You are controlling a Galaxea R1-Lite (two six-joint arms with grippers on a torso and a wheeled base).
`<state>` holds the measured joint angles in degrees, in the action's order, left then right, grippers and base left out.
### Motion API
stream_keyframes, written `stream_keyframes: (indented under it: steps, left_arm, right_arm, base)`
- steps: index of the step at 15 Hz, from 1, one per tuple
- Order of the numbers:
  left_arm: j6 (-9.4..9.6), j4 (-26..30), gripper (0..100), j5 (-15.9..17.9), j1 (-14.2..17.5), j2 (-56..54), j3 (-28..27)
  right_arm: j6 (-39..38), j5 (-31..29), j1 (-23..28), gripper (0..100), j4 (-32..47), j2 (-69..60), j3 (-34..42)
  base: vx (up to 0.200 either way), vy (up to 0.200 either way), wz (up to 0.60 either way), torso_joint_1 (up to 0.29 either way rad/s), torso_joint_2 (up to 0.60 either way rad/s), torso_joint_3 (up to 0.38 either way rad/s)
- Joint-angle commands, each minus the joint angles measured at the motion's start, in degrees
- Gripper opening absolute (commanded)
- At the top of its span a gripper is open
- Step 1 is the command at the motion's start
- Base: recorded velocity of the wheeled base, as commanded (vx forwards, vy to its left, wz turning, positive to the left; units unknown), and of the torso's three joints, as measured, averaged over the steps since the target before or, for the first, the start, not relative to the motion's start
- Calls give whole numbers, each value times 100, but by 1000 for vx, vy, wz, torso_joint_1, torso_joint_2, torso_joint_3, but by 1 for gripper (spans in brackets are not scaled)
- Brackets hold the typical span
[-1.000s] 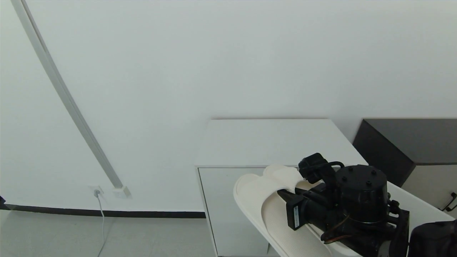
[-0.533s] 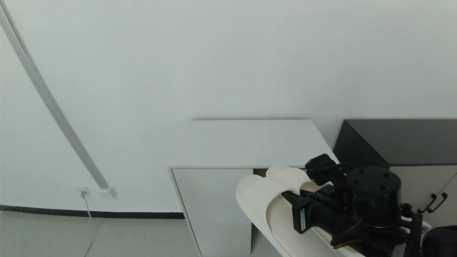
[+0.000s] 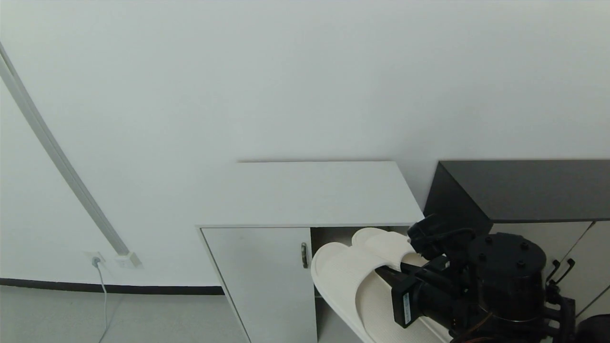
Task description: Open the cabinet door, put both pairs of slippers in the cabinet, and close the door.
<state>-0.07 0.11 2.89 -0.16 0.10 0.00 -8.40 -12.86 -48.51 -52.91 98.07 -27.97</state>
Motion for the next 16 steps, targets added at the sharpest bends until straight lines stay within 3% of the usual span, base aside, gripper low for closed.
stream_keyframes:
  steps: [1,16]
  left_arm:
    - [-1,-2,0,1,-2,-10,0]
    - [-1,-2,0,1,-2,-1,0]
  right_arm:
    - [-4,-6,-1,0,0,107,19]
    - [-4,-6,-1,0,-141,80,98]
  base:
    - [0,0,0,0,0,0]
    - [0,0,0,-155,357,199]
